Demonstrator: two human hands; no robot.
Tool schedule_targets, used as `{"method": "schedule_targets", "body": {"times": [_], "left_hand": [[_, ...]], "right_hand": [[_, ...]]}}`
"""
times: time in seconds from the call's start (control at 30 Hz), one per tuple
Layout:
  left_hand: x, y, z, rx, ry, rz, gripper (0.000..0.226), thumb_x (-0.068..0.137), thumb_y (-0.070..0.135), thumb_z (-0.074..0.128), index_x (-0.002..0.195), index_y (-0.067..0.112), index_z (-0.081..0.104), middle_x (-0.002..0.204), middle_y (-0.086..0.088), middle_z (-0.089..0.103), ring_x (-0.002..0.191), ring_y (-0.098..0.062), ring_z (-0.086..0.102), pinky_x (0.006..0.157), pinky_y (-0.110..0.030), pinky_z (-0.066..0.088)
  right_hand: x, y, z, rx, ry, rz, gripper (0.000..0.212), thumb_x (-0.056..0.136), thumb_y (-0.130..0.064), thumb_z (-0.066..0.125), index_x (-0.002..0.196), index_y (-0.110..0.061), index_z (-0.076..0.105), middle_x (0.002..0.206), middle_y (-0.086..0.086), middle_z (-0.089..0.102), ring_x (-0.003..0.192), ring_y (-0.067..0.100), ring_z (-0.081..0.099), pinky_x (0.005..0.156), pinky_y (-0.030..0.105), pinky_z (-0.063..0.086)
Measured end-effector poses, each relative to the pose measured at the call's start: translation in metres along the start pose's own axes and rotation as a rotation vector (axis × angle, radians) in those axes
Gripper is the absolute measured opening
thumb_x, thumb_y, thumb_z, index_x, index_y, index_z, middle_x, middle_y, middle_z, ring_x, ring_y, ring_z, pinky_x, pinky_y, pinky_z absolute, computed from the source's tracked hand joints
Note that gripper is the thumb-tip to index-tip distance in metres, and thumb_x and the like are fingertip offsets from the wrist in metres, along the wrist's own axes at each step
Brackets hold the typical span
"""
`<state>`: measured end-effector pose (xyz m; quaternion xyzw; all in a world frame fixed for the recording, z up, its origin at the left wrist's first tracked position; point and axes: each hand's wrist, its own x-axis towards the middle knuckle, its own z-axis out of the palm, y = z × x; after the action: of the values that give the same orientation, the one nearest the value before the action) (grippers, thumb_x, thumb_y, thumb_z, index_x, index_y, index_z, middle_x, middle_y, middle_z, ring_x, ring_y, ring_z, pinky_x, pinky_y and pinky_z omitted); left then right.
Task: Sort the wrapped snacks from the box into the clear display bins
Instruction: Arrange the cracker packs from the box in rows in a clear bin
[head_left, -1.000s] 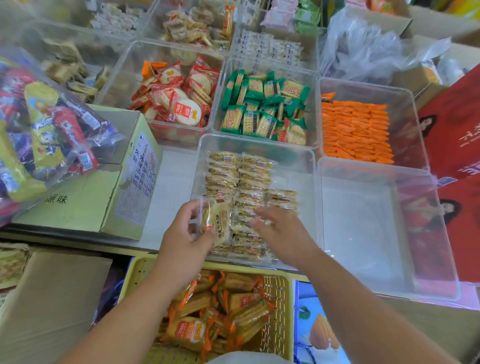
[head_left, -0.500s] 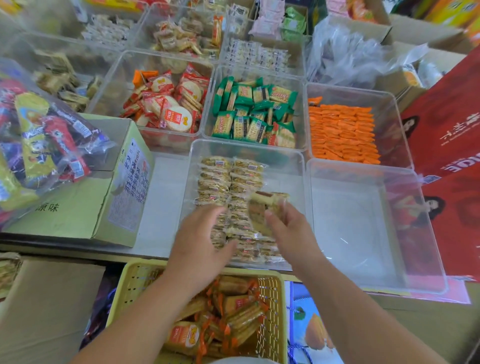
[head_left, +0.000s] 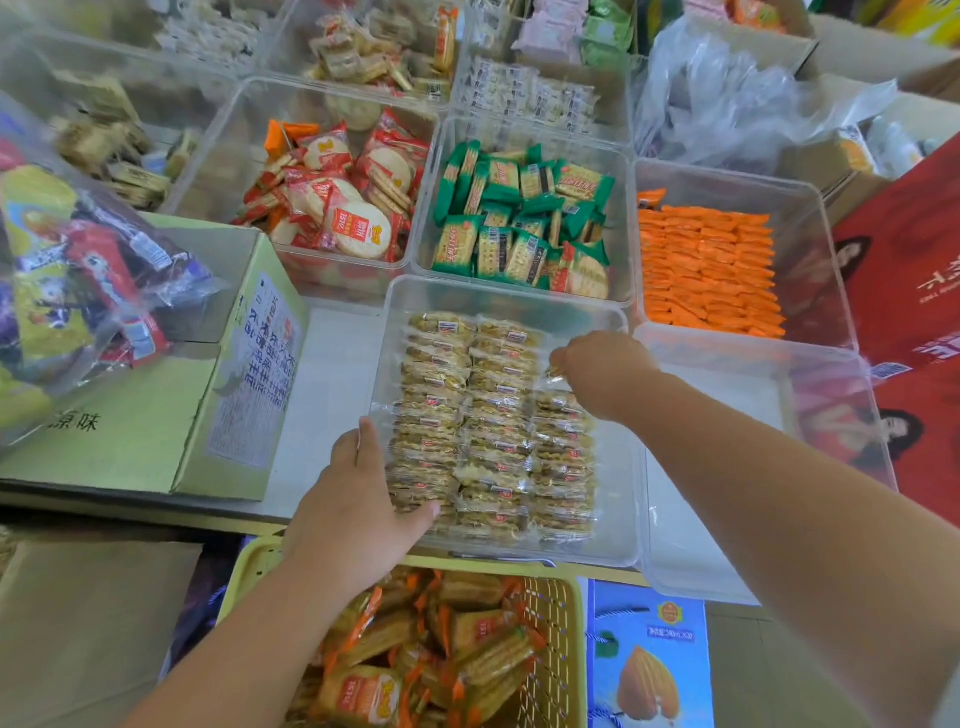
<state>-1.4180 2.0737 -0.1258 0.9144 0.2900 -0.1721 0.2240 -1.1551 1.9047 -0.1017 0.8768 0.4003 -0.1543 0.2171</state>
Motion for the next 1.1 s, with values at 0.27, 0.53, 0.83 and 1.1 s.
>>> {"method": "schedule_targets", "body": {"times": [0.27,0.53,0.83,1.1], "left_hand": [[0.0,-0.003,0.003,0.047,0.053,0.032,0.124,0.08,0.083,0.052,0.161,0.018,-0.015,0.168,-0.005,0.009,0.141,-0.025,0.046,0.102,-0.038,0.05],[-0.001,-0.004,0.004,0.071,0.062,0.05,0.121,0.081,0.084,0.048,0.159,0.02,-0.019,0.168,-0.003,0.007,0.141,-0.024,0.046,0.101,-0.036,0.05],[0.0,-0.002,0.002,0.049,0.044,0.057,0.123,0.081,0.081,0.053,0.16,0.018,-0.017,0.167,-0.004,0.008,0.14,-0.025,0.046,0.102,-0.037,0.05],[-0.004,0.006,-0.008,0.036,0.004,0.009,0.108,0.09,0.075,0.048,0.163,0.016,-0.006,0.169,-0.009,0.011,0.146,-0.031,0.038,0.111,-0.044,0.043]], "right_hand": [[0.043,-0.001,0.033,0.225,-0.327,-0.001,0.048,0.109,-0.034,0.033,0.15,-0.011,0.039,0.152,0.012,0.047,0.137,0.03,0.046,0.107,0.038,0.039],[0.06,-0.009,0.041,0.352,-0.405,0.048,0.036,0.105,-0.02,0.043,0.136,-0.007,0.054,0.135,0.015,0.057,0.121,0.033,0.057,0.092,0.037,0.048],[0.046,-0.01,0.038,0.45,-0.37,0.095,0.051,0.106,-0.011,0.037,0.156,-0.005,0.03,0.16,0.014,0.033,0.144,0.032,0.038,0.117,0.04,0.037],[-0.054,-0.028,0.026,0.65,-0.072,0.075,0.056,0.104,-0.034,0.047,0.154,-0.014,0.035,0.159,0.014,0.034,0.146,0.031,0.032,0.117,0.04,0.029]]}}
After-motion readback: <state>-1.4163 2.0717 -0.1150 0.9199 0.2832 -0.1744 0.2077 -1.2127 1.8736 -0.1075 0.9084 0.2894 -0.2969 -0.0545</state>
